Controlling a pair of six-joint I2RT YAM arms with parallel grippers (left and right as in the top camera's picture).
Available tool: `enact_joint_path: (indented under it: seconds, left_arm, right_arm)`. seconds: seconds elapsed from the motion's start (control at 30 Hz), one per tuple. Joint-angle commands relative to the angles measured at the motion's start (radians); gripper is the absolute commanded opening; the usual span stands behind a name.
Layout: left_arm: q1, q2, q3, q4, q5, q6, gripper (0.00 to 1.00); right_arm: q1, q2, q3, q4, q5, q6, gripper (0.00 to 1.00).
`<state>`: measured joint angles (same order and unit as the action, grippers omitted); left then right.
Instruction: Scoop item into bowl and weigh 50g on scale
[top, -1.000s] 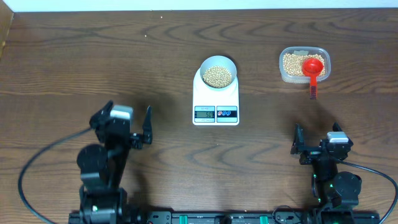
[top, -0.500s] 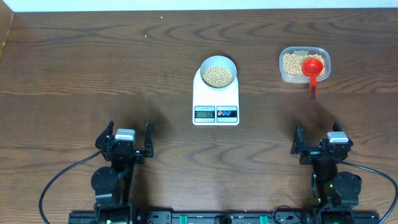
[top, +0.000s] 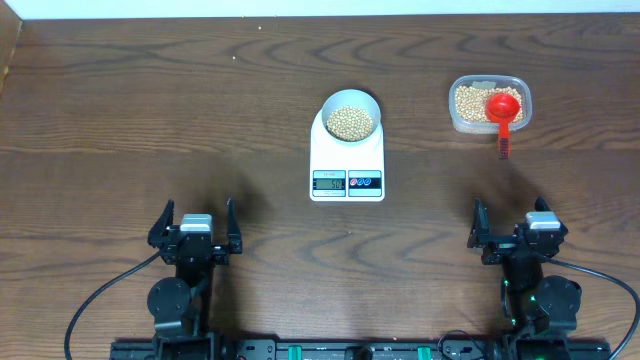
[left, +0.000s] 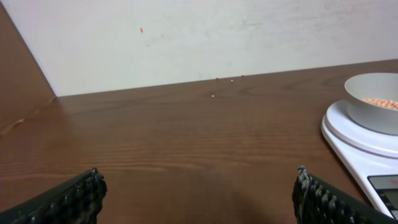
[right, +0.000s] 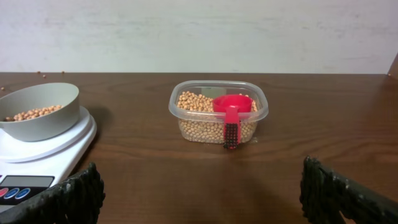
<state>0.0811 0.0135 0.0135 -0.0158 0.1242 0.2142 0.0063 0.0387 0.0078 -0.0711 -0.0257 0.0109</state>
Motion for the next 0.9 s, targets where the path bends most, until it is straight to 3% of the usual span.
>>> enact_joint_path:
  seconds: [0.0, 0.87]
  left_arm:
    - [-0.006, -0.013, -0.010, -0.047, -0.005, 0.010, 0.98]
    - [-0.006, 0.010, -0.010, -0.047, -0.005, 0.010, 0.98]
  right_arm:
    - [0.008, -0.008, -0.002, -0.003, 0.005, -0.005, 0.99]
    - [0.008, -0.008, -0.002, -0.004, 0.005, -0.005, 0.99]
